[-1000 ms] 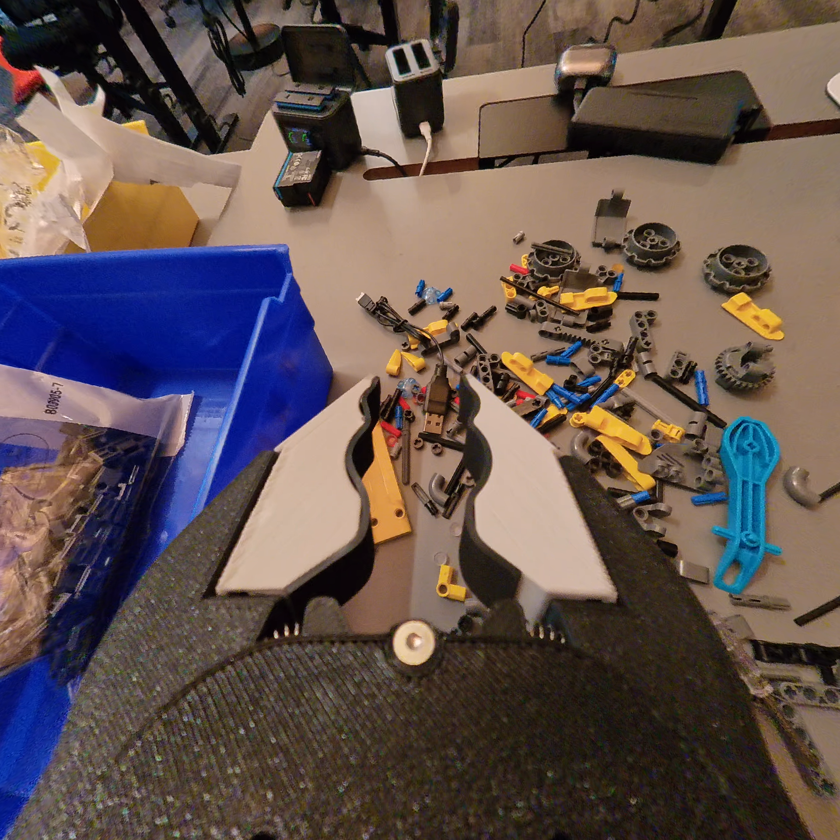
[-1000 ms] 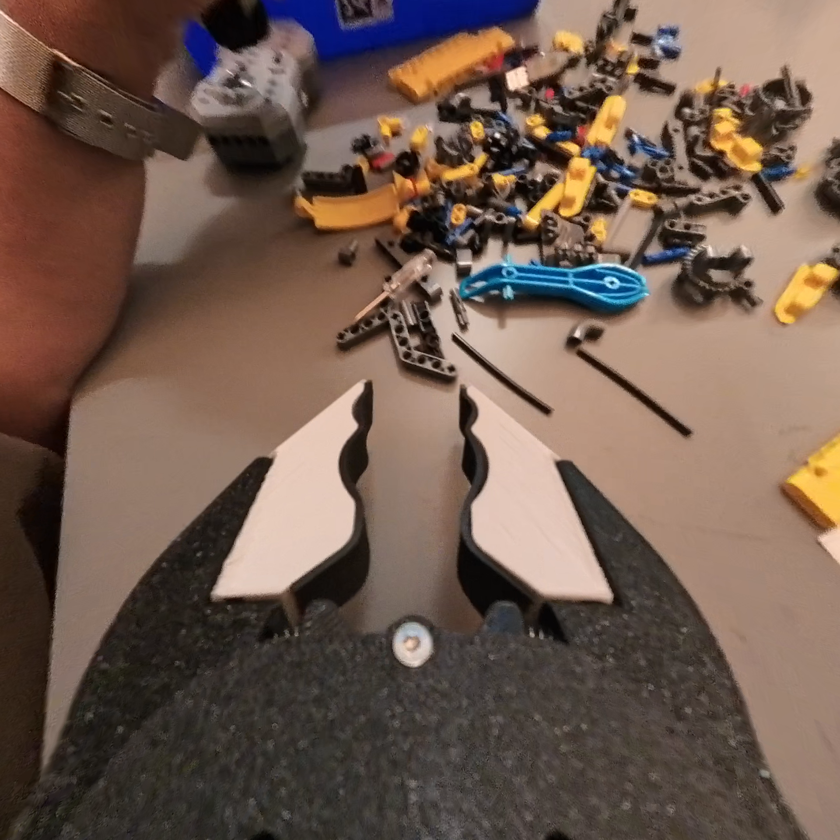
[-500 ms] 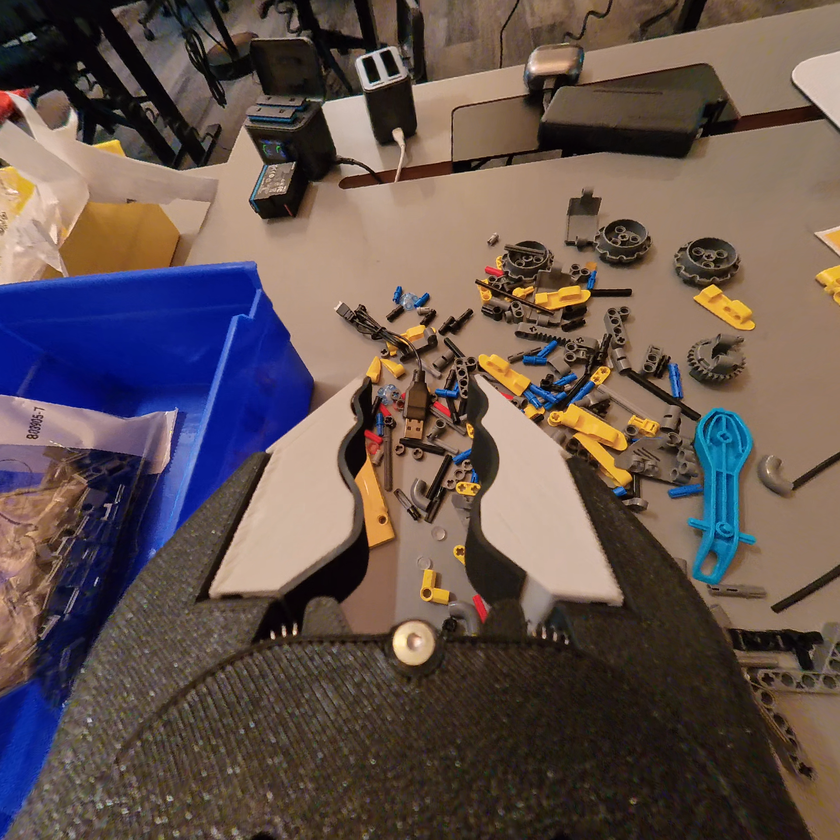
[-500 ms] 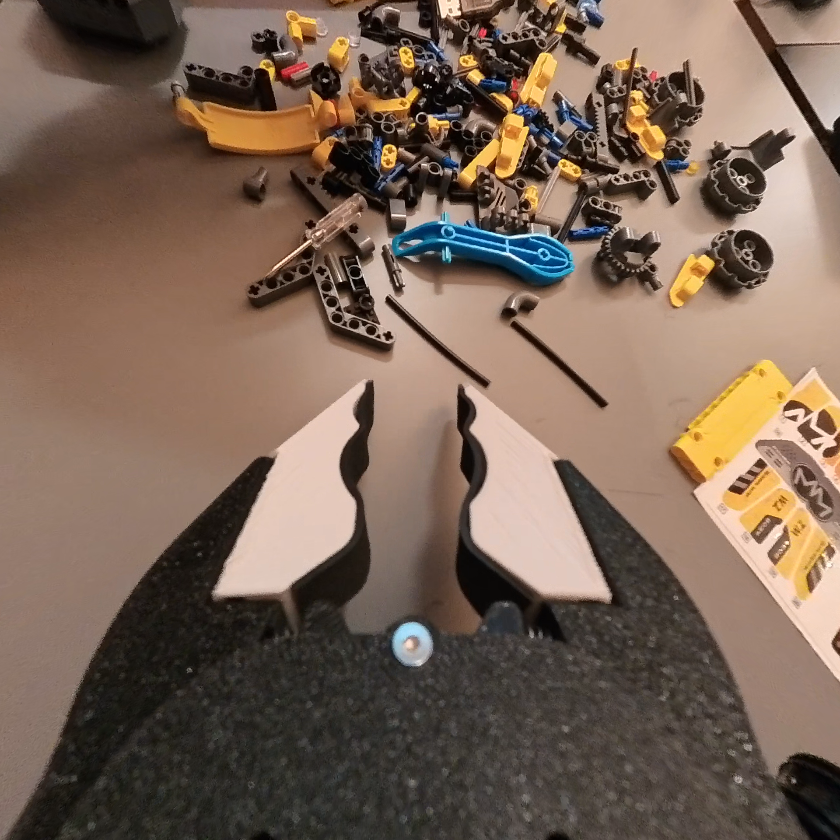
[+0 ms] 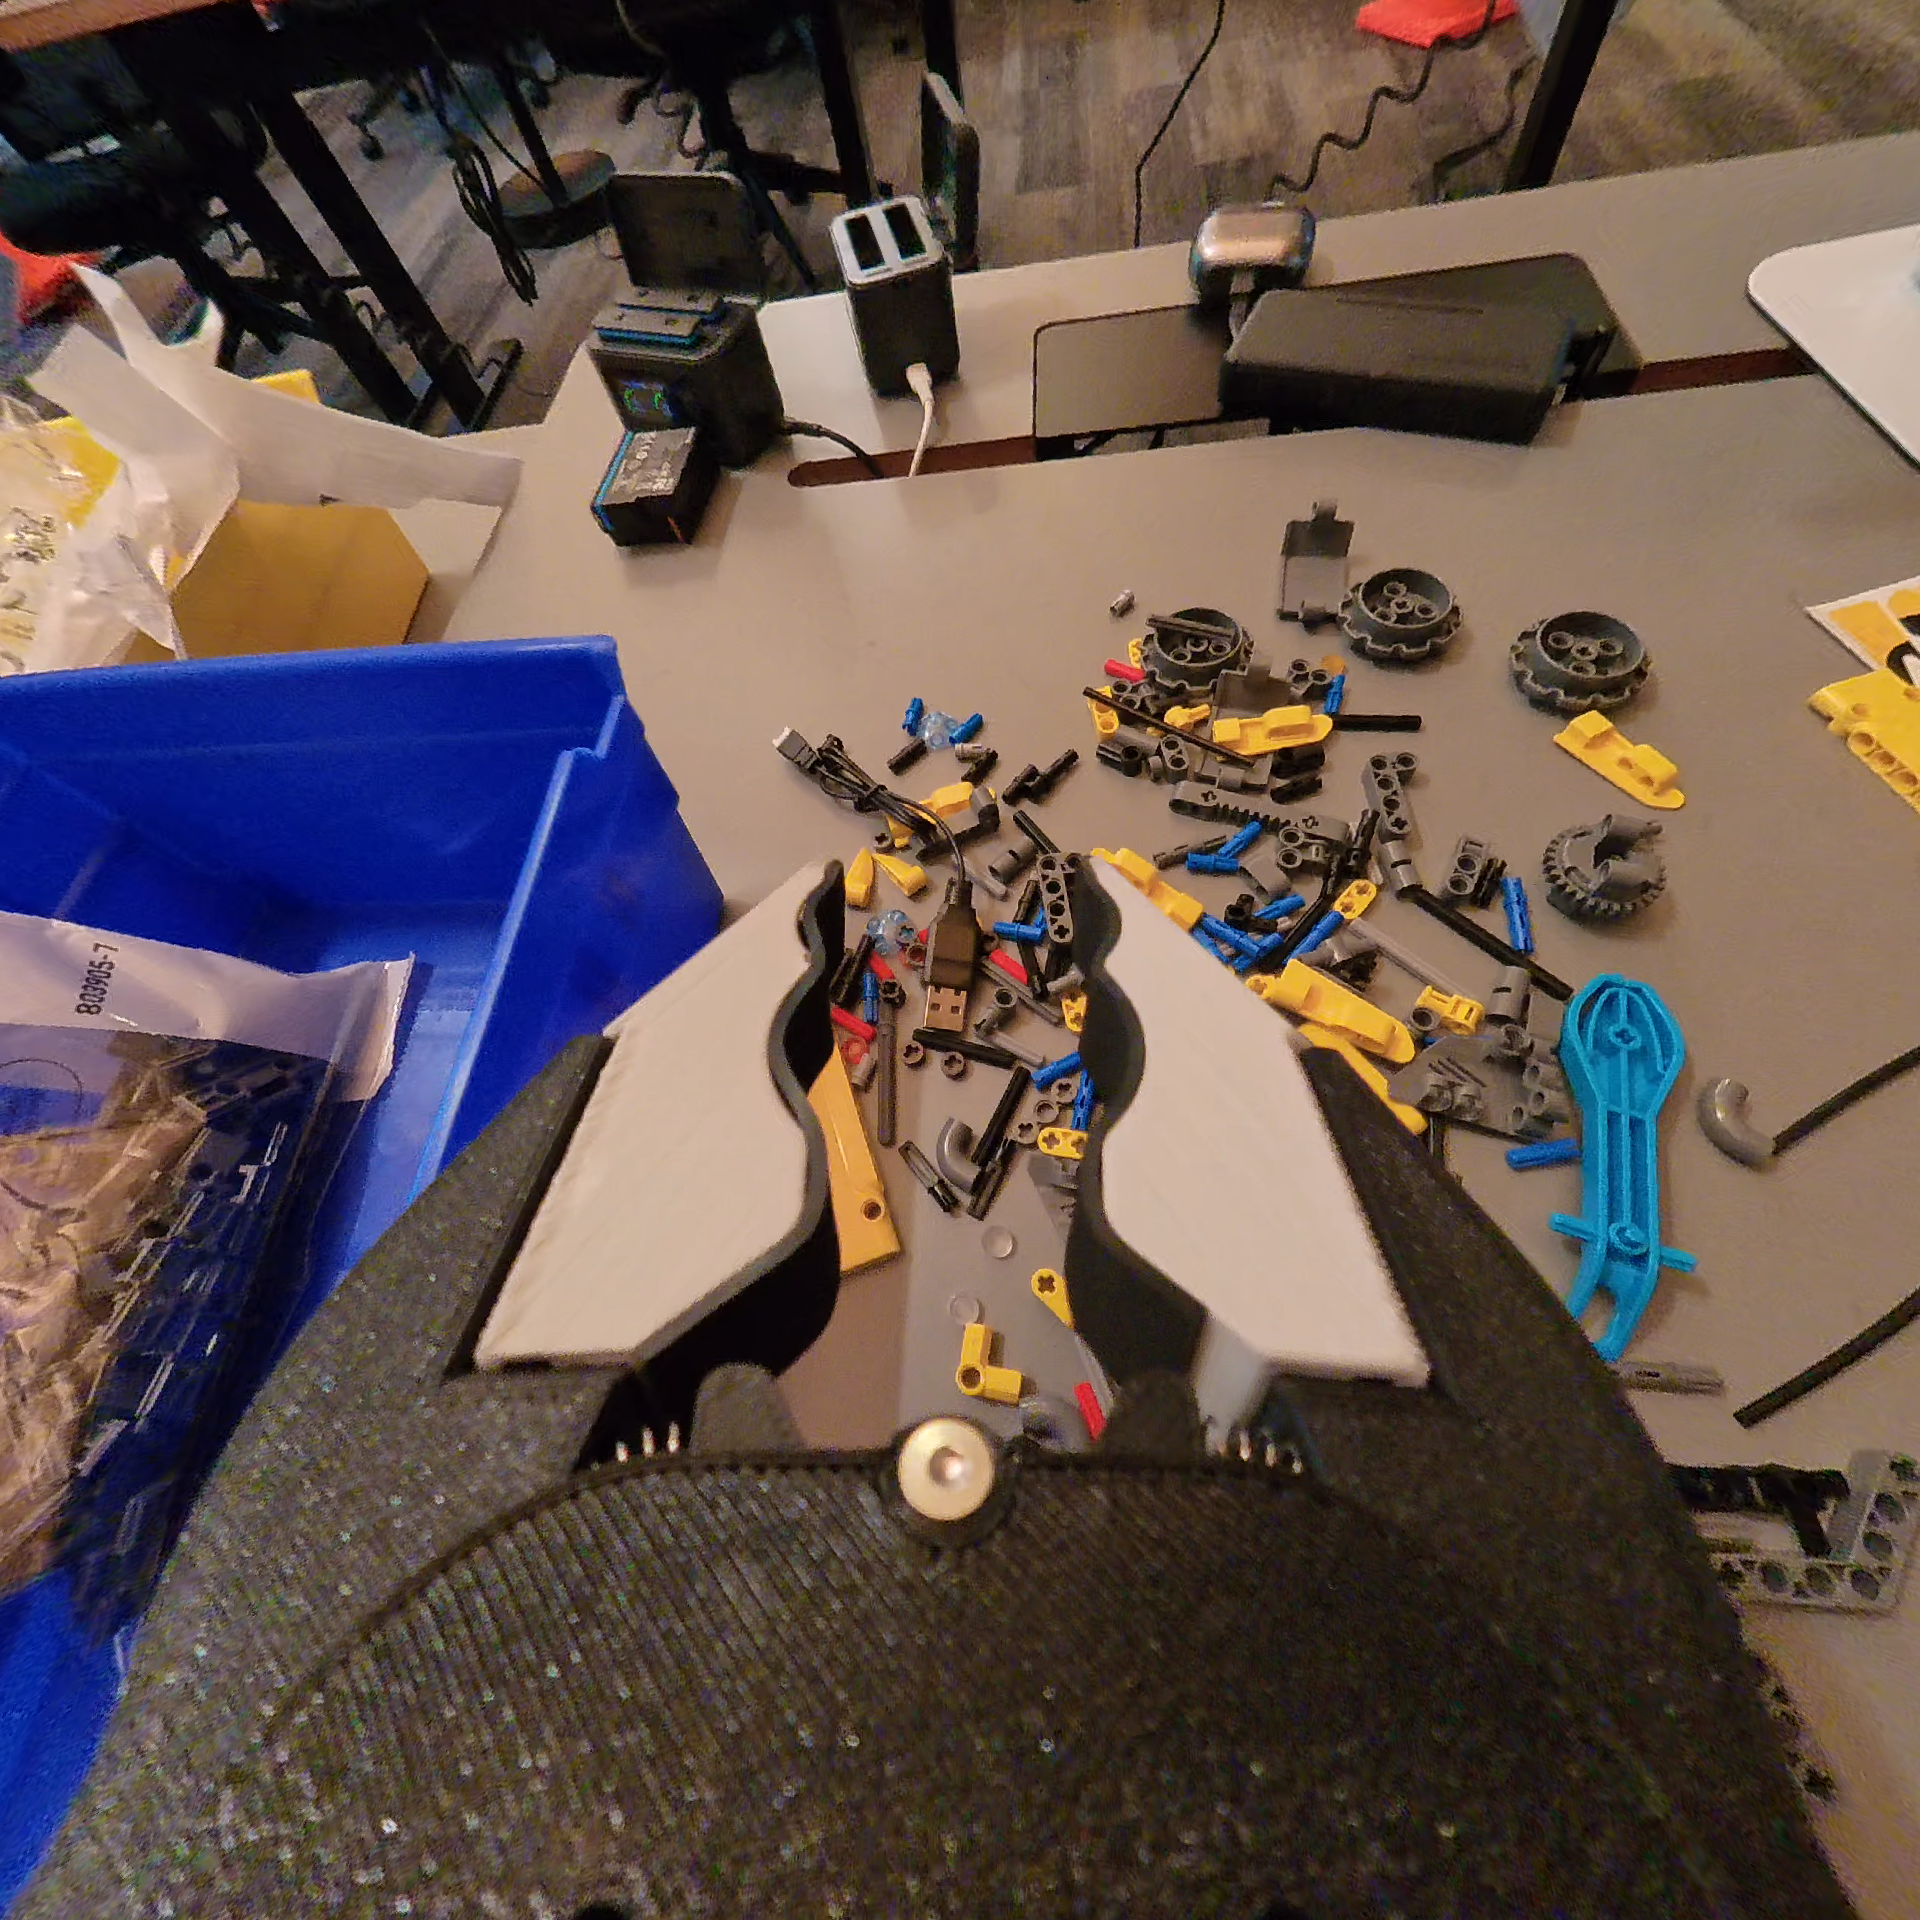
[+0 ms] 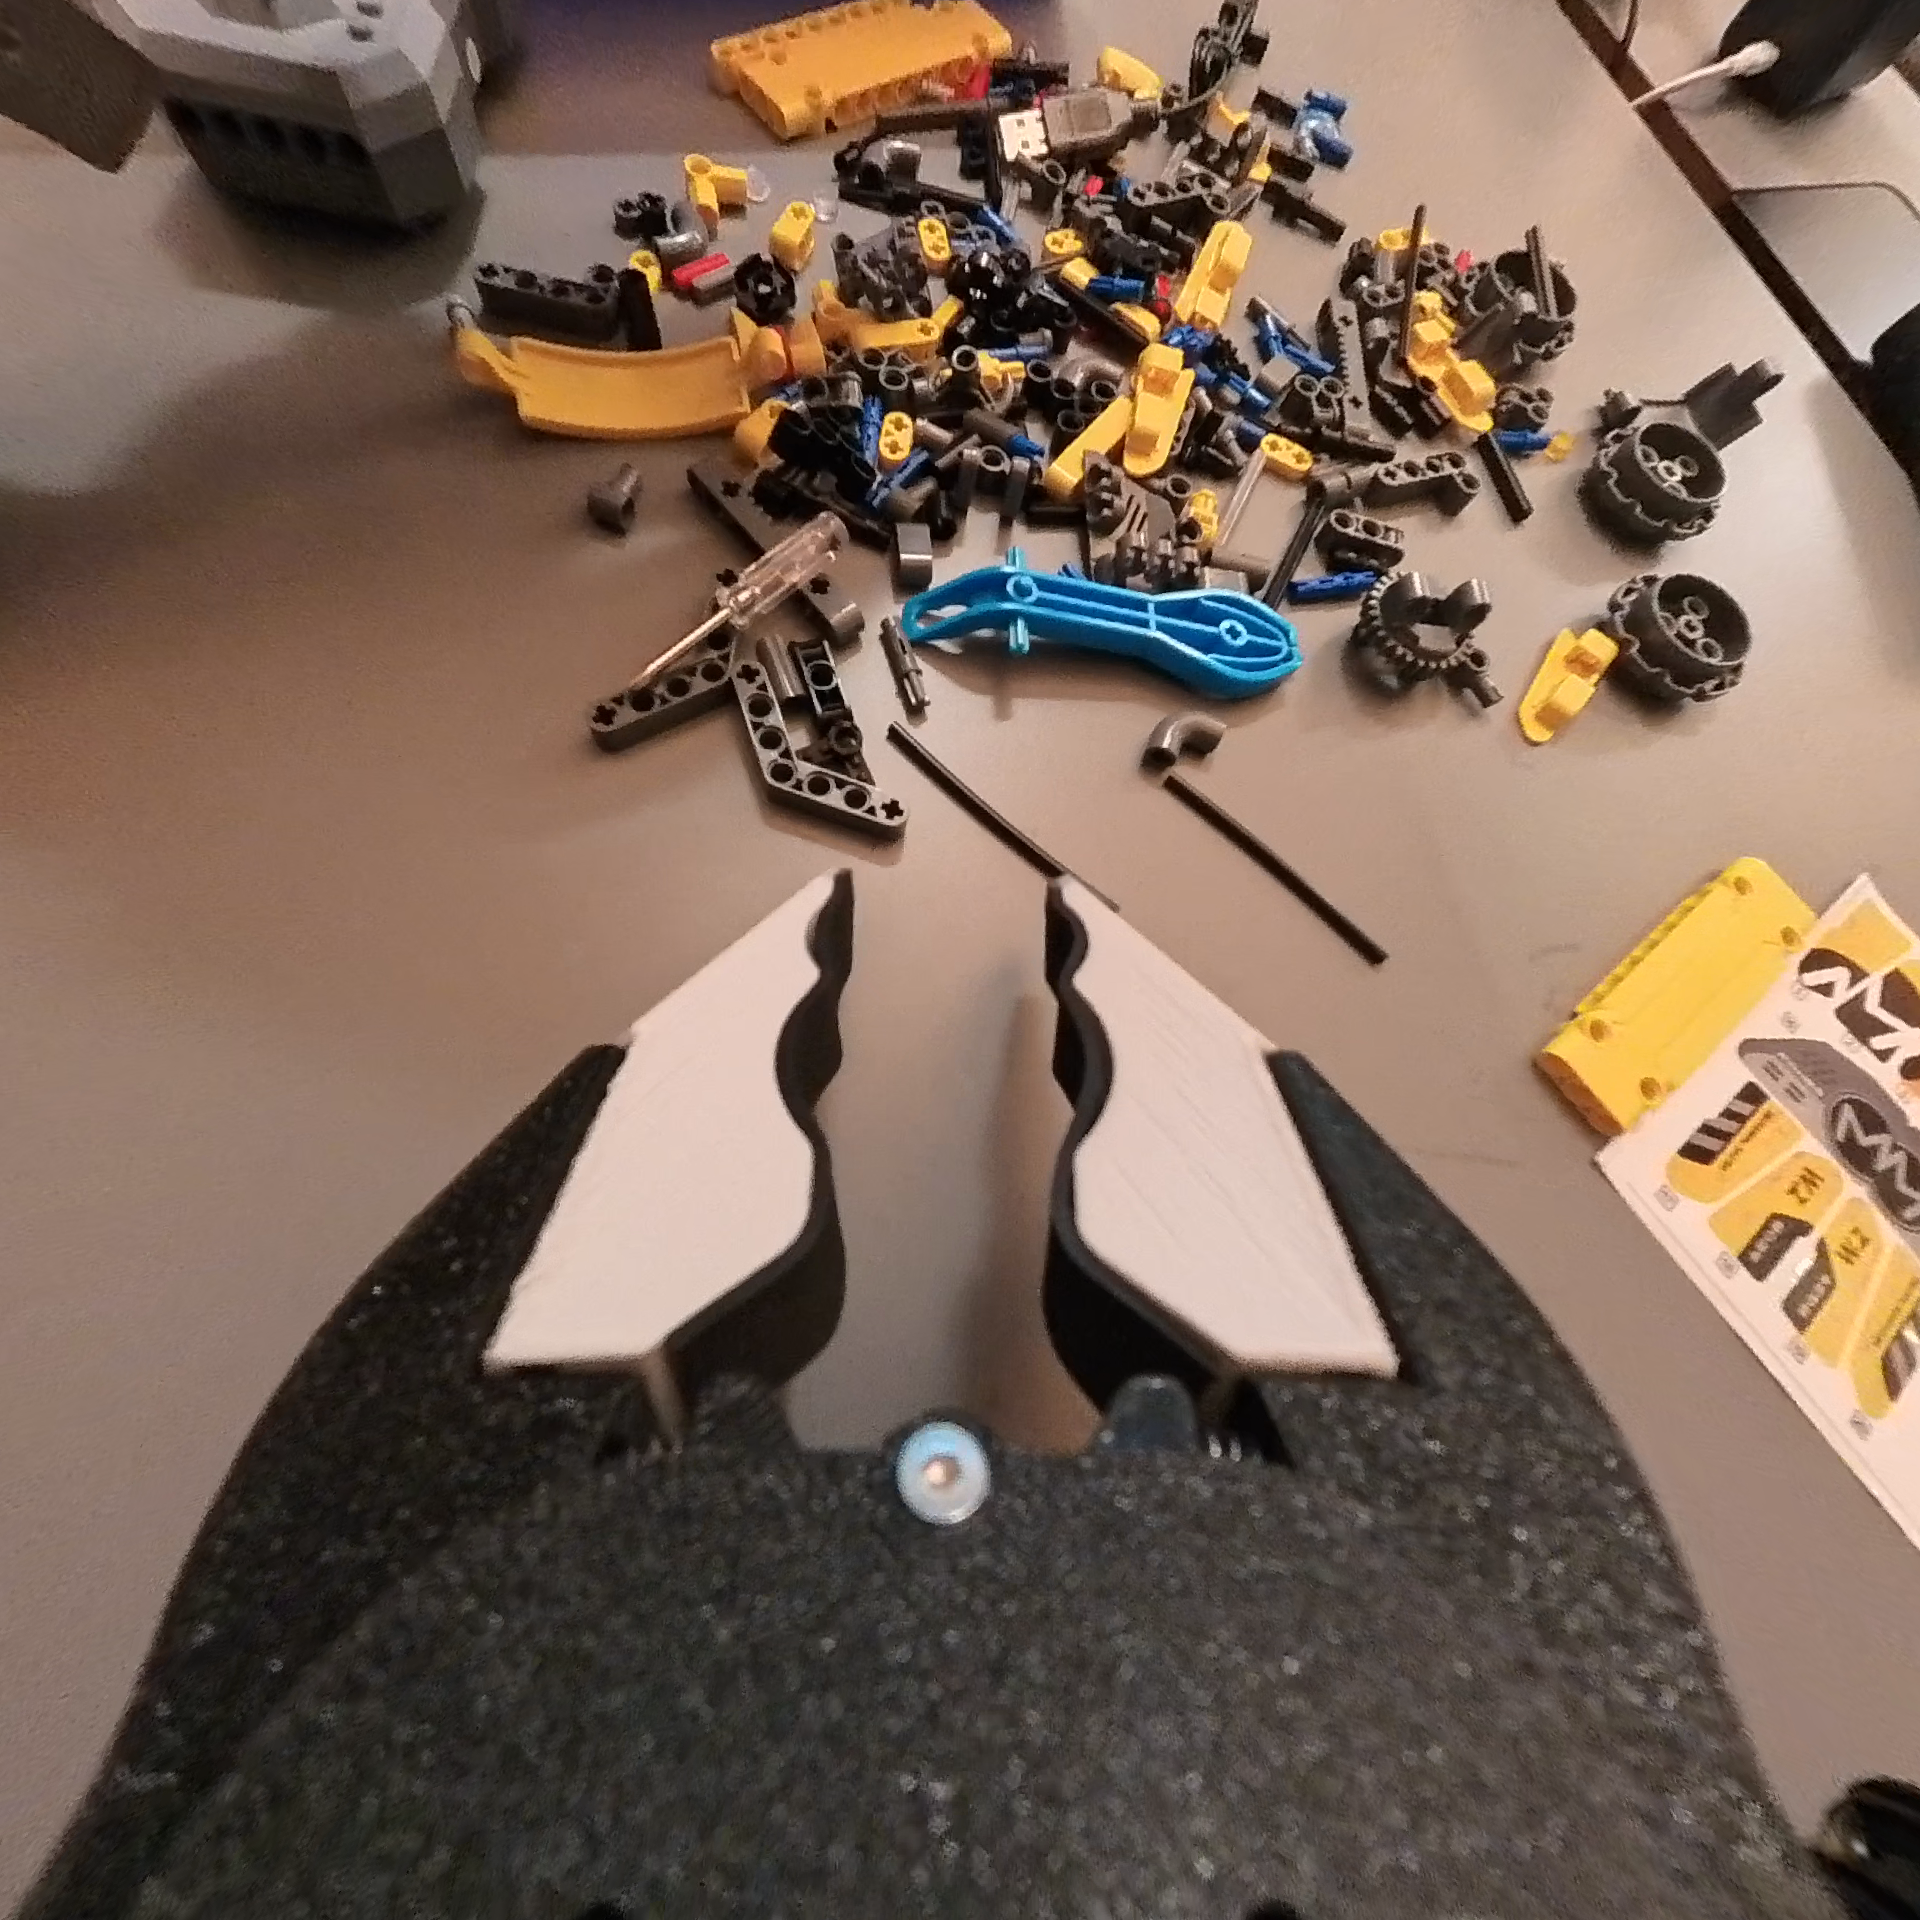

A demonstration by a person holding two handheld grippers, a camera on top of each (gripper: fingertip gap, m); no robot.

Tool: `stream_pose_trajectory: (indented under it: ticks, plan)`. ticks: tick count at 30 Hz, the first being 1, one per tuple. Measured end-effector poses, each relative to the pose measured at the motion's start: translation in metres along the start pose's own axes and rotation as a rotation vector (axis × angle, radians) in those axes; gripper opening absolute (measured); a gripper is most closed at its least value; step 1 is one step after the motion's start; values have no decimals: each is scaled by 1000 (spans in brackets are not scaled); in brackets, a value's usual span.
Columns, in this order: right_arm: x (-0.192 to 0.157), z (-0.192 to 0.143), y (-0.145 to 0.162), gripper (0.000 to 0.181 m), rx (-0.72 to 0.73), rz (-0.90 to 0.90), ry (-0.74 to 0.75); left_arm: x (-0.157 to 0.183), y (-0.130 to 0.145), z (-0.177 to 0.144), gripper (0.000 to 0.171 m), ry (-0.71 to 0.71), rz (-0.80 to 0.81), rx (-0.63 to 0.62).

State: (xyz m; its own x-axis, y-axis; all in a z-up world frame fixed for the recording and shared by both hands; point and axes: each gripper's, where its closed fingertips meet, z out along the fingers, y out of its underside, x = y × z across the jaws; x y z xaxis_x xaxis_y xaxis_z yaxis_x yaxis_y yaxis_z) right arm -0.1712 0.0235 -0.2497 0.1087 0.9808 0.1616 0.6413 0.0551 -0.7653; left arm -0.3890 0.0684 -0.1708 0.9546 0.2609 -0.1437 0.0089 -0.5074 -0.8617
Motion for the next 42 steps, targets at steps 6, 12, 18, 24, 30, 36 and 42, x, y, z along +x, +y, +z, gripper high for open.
stream_pose_trajectory:
  ticks: [6,12,18,24,30,36,42]
  plan:
    - [-1,2,0,36,19,15,-23,-2,0,-1,40,8,-14,6]
    - [4,2,2,34,15,63,-25,0,-3,-3,32,17,-23,27]
    - [3,2,2,34,16,64,-30,1,-2,-2,30,25,-25,23]
    - [3,2,2,34,12,64,-35,1,-2,0,31,12,-15,18]
    - [3,2,2,34,14,70,-38,1,-2,0,31,6,-14,17]
    - [3,3,3,34,11,70,-38,1,-1,1,31,6,-11,12]
    - [3,3,3,34,8,68,-37,1,-1,1,31,7,-13,13]
